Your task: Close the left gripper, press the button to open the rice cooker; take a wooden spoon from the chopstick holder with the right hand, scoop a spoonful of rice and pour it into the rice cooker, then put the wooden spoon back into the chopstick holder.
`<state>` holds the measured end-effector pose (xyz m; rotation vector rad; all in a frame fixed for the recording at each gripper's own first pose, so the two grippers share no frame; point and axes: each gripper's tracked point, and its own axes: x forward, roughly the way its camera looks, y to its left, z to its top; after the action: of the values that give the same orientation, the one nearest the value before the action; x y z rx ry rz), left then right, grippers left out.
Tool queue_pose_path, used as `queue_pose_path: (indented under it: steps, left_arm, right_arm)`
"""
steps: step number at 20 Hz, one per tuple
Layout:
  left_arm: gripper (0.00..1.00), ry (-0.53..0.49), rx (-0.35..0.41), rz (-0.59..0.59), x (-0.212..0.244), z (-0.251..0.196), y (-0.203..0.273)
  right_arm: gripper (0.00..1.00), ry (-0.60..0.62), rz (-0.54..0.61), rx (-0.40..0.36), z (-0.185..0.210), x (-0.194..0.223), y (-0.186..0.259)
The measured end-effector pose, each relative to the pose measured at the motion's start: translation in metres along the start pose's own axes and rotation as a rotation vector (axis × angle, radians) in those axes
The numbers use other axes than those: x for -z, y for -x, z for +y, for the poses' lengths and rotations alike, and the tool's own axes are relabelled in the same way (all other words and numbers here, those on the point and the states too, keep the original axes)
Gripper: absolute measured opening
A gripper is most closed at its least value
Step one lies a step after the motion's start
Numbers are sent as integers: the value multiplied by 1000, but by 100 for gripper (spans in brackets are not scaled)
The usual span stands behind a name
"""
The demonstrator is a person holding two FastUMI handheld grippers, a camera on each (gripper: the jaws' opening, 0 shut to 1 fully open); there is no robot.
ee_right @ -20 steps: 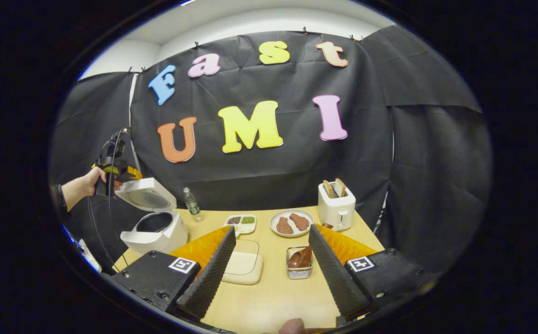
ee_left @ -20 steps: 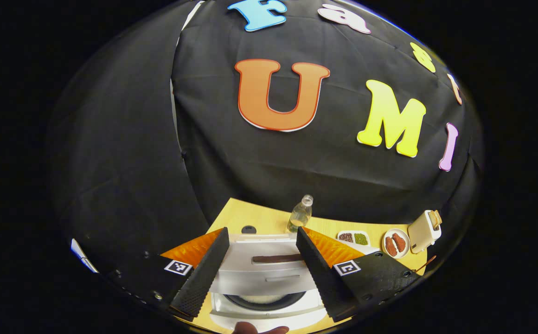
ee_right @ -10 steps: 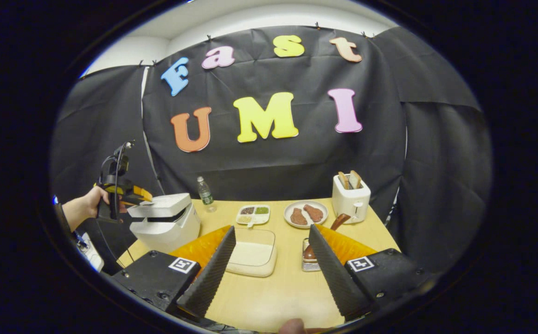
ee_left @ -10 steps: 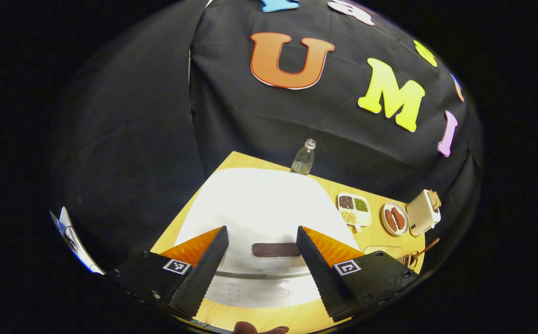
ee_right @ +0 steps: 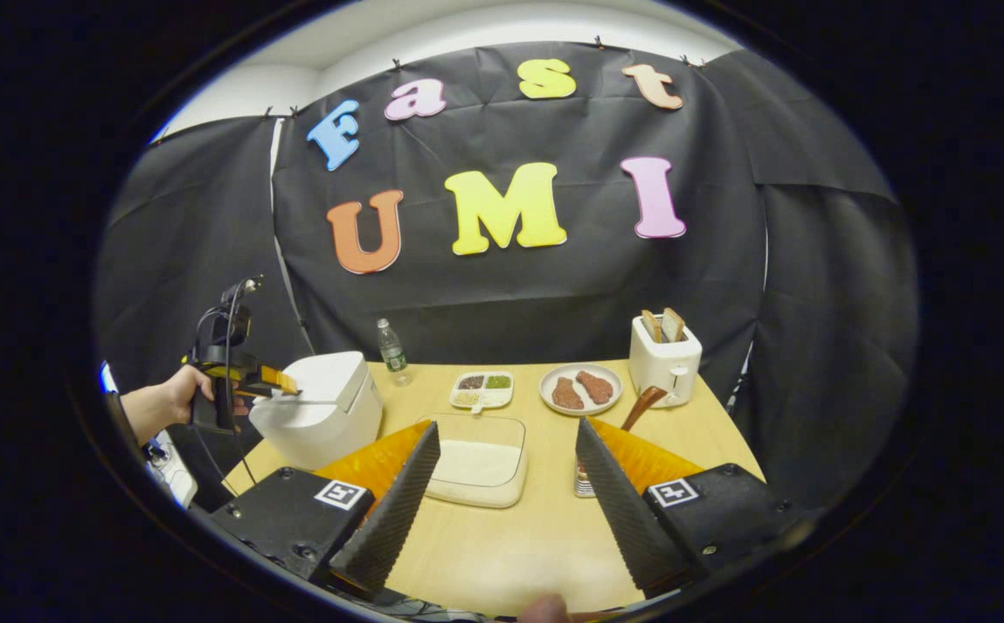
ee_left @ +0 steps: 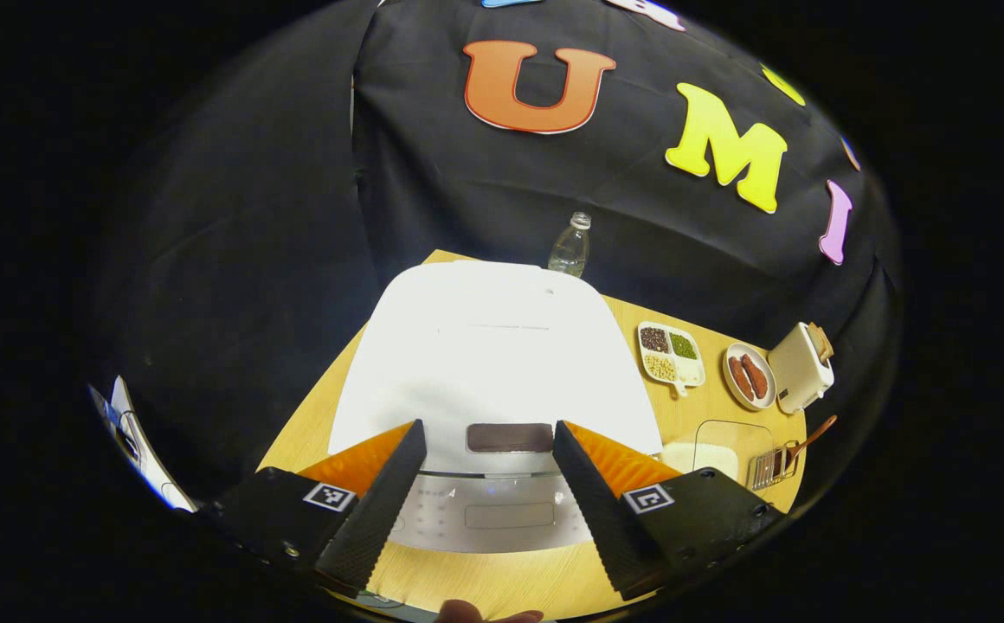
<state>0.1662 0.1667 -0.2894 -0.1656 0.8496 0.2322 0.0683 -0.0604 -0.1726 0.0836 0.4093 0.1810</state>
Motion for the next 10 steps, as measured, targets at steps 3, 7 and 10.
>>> queue_pose_path:
  steps: [3,7,10]
  left_arm:
    - [98,-34,-19,11,6,2,-3]
    - [99,-50,-61,-39,8,5,-5]
    - [100,-51,-57,-78,7,5,-1]
  right_arm:
    - [100,-7,1,-4,-1,3,-2]
    - [100,-36,24,-7,-5,17,-3]
    - [100,-52,41,-12,-8,24,1]
